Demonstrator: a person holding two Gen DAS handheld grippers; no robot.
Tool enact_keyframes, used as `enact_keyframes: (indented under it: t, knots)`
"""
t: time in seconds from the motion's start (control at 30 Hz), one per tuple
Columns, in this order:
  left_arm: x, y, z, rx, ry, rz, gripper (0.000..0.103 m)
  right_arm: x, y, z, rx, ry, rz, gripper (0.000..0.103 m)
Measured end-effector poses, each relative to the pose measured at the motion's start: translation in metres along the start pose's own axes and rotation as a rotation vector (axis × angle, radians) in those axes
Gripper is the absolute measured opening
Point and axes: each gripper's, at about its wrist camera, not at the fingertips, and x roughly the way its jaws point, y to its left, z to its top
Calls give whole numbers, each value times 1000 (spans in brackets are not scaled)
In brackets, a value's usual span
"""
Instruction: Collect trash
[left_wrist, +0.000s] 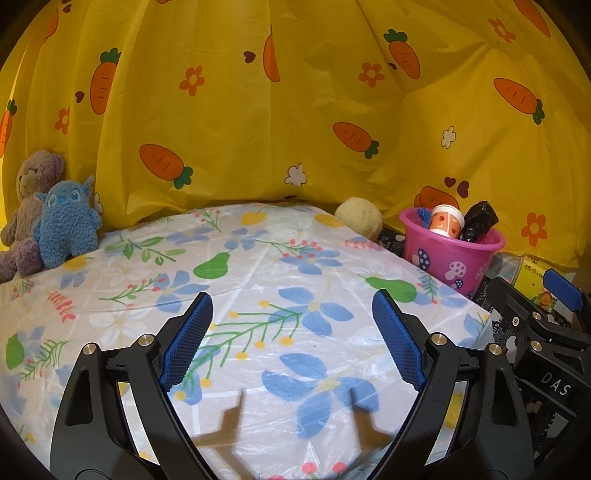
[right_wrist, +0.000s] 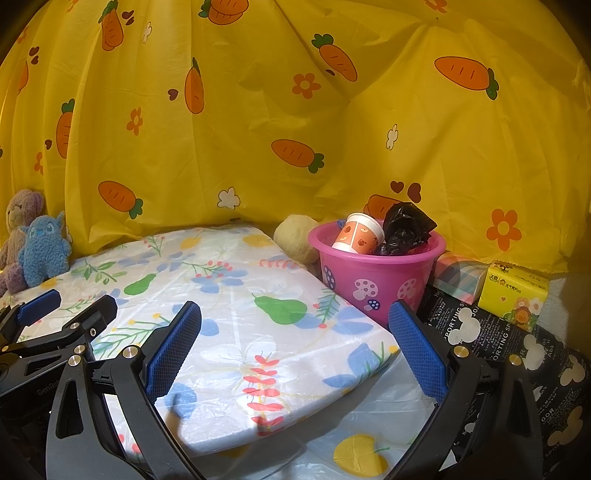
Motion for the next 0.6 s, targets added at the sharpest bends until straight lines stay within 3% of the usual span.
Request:
enact_keyframes:
  t: [0.13,0.43,0.6]
  knots:
    - [-1,0,1,1,-1,-16,77,0,1,0,-2,0,1,97]
    - [-2,4,4,-8,-8,-7,77,1,4,-2,-4,-2,5,97]
    - [-2,7,5,-12,-12,6,83,2,3,-1,-3,-3,6,97]
